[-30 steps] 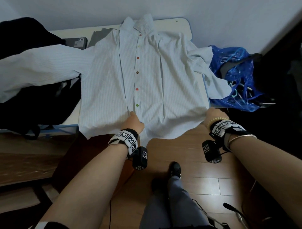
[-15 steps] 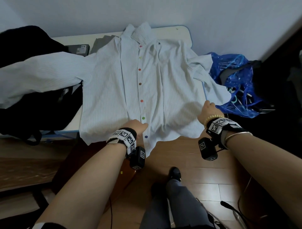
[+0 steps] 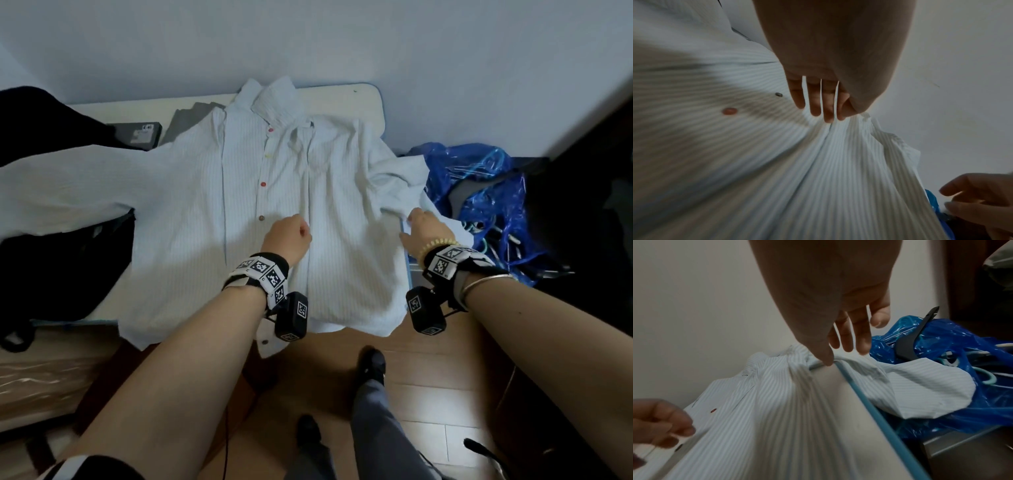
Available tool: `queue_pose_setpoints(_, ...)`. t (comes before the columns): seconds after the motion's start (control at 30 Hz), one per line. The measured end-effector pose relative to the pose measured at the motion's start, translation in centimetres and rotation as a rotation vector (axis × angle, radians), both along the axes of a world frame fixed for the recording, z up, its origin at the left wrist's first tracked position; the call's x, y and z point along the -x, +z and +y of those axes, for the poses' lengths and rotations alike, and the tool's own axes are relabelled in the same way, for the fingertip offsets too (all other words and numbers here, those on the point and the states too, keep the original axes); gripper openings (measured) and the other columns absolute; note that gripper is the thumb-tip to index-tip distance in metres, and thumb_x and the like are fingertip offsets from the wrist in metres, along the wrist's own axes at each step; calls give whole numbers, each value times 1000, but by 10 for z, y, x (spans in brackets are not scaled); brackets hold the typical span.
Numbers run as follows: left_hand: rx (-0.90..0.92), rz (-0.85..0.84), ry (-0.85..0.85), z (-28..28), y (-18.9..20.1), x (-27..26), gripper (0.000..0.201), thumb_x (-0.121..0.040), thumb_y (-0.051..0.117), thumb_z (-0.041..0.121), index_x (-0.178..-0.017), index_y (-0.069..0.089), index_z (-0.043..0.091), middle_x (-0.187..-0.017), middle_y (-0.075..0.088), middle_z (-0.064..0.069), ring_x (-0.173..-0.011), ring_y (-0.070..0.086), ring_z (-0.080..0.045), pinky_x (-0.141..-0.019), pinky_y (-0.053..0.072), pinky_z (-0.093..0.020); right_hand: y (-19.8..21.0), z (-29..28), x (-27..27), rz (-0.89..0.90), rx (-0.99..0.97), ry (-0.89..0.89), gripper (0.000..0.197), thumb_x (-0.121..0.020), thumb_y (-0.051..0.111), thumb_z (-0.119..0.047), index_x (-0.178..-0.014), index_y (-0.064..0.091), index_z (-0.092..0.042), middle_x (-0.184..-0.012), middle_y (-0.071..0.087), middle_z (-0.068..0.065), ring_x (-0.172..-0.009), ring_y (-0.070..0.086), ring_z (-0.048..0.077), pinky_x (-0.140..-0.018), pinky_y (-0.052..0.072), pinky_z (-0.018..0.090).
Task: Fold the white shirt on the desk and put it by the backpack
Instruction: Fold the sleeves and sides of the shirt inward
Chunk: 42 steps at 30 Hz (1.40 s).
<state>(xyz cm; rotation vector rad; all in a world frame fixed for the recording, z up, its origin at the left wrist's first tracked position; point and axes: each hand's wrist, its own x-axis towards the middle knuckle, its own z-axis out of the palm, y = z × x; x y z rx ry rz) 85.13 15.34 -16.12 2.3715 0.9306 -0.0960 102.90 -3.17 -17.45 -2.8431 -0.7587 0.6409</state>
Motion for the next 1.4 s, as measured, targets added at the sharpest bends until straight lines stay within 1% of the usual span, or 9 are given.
queue_pose_setpoints(0.23, -164, 80, 29, 12, -19, -51, 48, -91, 45, 16, -139, 39, 18, -147, 35, -6, -134, 31, -27, -108, 30, -43, -5, 30, -52, 64, -140, 192, 54, -85, 60, -28, -132, 35, -20, -127, 45, 12, -102, 59, 38, -87, 50, 49)
queue_pose_setpoints(0.33, -158, 120, 21, 20, -28, -62, 49, -94, 42, 21, -143, 33, 24, -156, 21, -6, -144, 16, -26, -116, 18, -47, -2, 44, -64, 95, -233, 262, 58, -90, 51, -28, -142, 28, -31, -123, 52, 8, -100, 58, 31, -82, 48, 37)
queue_pose_setpoints(0.5, -152, 147, 19, 35, -33, -85, 51, -98, 34, 29, -148, 24, 27, -160, 7, -6, -148, 1, -27, -118, 7, -53, 3, 54, -84, 22, -186, 360, 29, -92, 47, -24, -117, 60, -16, -112, 66, 12, -103, 60, 32, -80, 42, 31)
queue_pose_setpoints(0.77, -62, 445, 72, 50, -46, -106, 62, -97, 25, 50, -151, 0, 30, -160, -12, -8, -146, -9, -37, -115, 8, -61, -15, 24, -143, -8, 48, 148, 24, -88, 49, -14, -107, 63, -15, -117, 62, 11, -103, 60, 34, -85, 48, 38)
queue_pose_setpoints(0.93, -239, 309, 229, 39, -44, -118, 56, -97, 31, 42, -145, 23, 14, -157, 9, -14, -144, 1, -43, -116, 8, -59, -31, 23, -156, 86, -102, -29, 44, -86, 46, -7, -130, 42, -8, -137, 44, 14, -117, 52, 35, -98, 42, 43)
queue_pose_setpoints(1.1, -216, 189, 54, 37, -49, -136, 59, -98, 28, 44, -150, 11, 21, -160, -4, -12, -147, -8, -34, -118, -1, -53, -44, 36, -159, 323, -202, -25, 71, -87, 51, -7, -148, 15, -14, -144, 43, 14, -125, 49, 35, -107, 40, 43)
queue_pose_setpoints(1.17, -142, 248, -15, 39, -53, -140, 63, -98, 24, 49, -152, 4, 23, -160, -9, -9, -147, -11, -31, -119, -2, -50, -50, 38, -160, 358, -220, -5, 60, -87, 52, -6, -143, 31, -13, -129, 56, 17, -110, 59, 36, -97, 48, 44)
queue_pose_setpoints(1.27, -115, 350, -40, 41, -56, -140, 67, -97, 21, 55, -151, -4, 26, -159, -15, -8, -146, -14, -31, -118, -3, -51, -48, 36, -162, 190, -372, -53, 22, -90, 51, -8, -107, 66, -6, -103, 70, 16, -98, 64, 32, -91, 48, 34)
queue_pose_setpoints(1.4, -95, 408, 77, 38, -53, -143, 72, -93, 19, 63, -150, -9, 29, -158, -19, -13, -144, -17, -37, -117, -6, -54, -40, 20, -168, 139, -488, -151, 21, -91, 51, -8, -107, 64, -6, -105, 69, 14, -100, 63, 29, -91, 46, 32)
